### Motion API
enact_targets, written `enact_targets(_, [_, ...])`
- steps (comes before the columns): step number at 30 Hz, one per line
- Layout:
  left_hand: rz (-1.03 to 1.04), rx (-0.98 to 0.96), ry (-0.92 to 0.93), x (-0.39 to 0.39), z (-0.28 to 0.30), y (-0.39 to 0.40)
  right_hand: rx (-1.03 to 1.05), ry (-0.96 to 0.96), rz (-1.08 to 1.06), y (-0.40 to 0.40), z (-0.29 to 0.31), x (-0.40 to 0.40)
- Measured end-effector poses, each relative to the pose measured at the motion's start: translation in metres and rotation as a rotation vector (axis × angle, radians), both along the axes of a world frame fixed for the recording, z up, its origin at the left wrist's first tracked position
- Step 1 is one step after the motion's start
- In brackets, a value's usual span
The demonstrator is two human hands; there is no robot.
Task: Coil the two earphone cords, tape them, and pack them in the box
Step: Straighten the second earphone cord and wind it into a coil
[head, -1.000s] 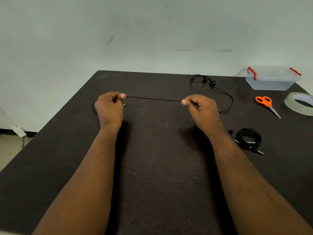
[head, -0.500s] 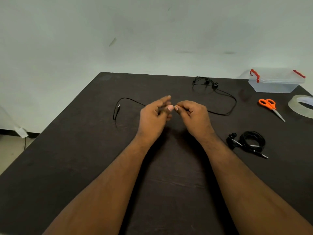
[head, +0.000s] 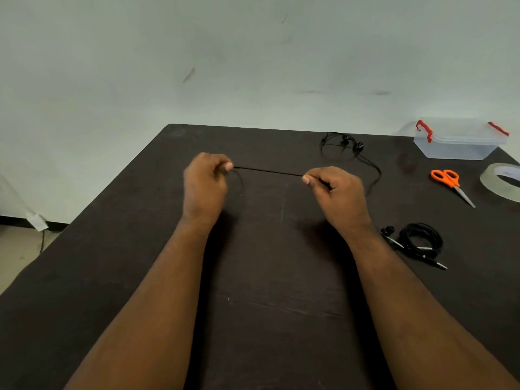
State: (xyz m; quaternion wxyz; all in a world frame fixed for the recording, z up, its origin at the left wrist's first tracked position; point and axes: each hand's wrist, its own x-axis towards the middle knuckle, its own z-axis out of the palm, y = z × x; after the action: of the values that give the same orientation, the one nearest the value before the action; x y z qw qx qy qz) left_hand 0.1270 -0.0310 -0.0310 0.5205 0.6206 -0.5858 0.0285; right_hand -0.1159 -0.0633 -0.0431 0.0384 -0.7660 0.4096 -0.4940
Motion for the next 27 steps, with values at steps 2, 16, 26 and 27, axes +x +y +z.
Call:
enact_targets(2, [0.093, -0.006, 0.056, 0.02, 0.004, 0.003, -0.043, 0.019, -0.047, 0.0, 0.0, -0.005])
enact_targets(16, [-0.105, 0.051, 0.282, -0.01, -0.002, 0.007, -0.031, 0.05, -0.083, 0.0, -0.008, 0.002])
enact_targets(26, [-0.447, 0.171, 0.113, -0.058, -0.001, 0.012, -0.046, 0.201, 0.048, 0.007, -0.006, 0.02])
enact_targets(27, [-0.438, 0.152, 0.023, -0.056, 0.0, 0.011, -0.042, 0.213, 0.045, 0.007, -0.006, 0.02])
